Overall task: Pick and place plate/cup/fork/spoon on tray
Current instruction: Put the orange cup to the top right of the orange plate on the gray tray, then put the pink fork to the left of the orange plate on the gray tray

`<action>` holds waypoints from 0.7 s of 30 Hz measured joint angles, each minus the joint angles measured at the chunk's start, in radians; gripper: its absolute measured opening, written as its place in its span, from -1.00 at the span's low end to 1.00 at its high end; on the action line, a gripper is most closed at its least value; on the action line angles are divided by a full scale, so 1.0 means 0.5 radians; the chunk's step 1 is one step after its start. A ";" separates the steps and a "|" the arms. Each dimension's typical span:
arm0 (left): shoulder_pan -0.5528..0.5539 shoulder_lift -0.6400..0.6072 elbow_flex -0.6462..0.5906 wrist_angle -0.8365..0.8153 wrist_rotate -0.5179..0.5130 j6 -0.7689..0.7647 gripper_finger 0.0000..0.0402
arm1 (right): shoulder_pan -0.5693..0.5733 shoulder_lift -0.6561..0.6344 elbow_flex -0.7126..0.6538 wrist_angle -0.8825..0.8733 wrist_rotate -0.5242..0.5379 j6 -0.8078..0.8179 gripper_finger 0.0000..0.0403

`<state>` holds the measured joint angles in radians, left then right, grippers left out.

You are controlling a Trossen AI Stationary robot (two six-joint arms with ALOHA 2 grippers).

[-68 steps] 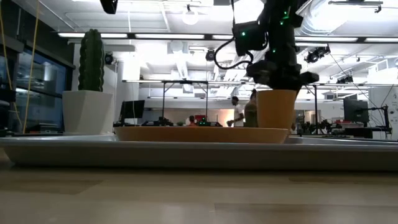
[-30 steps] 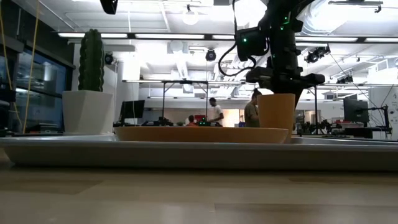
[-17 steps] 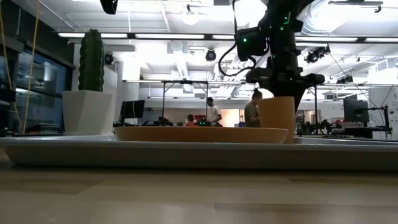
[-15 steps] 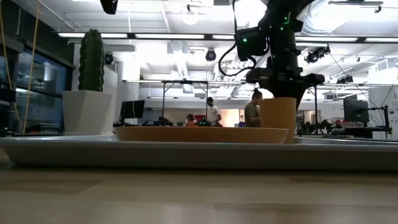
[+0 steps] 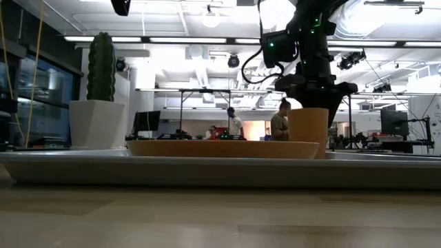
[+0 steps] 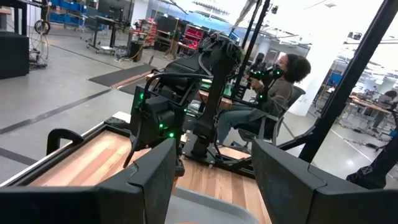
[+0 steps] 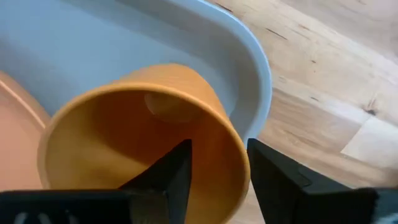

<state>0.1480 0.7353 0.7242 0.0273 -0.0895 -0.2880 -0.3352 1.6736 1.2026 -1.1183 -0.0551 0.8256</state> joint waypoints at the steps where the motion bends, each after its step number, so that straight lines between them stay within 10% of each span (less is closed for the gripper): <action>1: 0.000 0.000 0.000 0.000 0.000 0.000 -0.01 | -0.002 -0.008 0.000 -0.002 0.004 -0.035 -0.27; 21: 0.000 -0.001 0.000 -0.001 -0.001 0.005 -0.01 | -0.063 -1.132 -0.004 0.516 0.297 -0.444 -0.27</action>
<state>0.1478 0.7349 0.7242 0.0269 -0.0898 -0.2858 -0.3666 1.1075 1.2004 -0.8603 0.0931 0.6034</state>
